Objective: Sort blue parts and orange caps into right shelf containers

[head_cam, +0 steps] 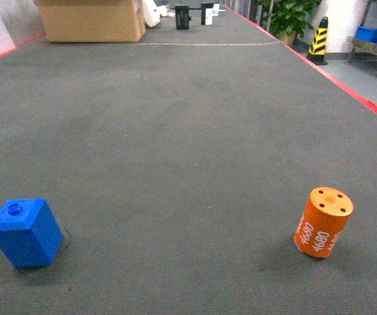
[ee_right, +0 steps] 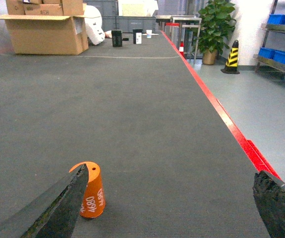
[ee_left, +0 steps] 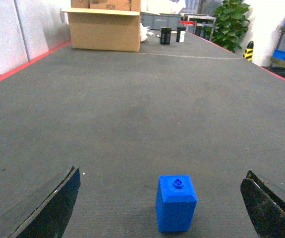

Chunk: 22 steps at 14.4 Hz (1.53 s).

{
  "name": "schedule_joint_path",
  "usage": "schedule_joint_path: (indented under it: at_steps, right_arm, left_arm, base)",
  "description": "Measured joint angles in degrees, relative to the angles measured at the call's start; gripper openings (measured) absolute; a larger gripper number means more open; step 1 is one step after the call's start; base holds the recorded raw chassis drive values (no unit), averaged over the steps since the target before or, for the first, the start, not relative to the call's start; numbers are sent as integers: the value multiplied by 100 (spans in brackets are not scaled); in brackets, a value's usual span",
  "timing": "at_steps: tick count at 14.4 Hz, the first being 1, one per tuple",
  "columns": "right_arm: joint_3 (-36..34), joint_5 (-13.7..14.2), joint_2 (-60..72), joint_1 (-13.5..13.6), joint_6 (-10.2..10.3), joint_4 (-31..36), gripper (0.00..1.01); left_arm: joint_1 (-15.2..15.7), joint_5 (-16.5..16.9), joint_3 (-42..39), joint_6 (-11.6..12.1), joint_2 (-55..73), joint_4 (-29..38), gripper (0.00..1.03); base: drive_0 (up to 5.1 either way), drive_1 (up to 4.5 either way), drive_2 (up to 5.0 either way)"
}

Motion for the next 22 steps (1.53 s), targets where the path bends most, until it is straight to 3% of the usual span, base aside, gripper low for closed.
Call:
schedule_joint_path:
  at_steps: [22]
  right_arm:
    - [0,0,0,0,0,-13,98]
  left_arm:
    - [0,2,0,0,0,0,98]
  base:
    - [0,0,0]
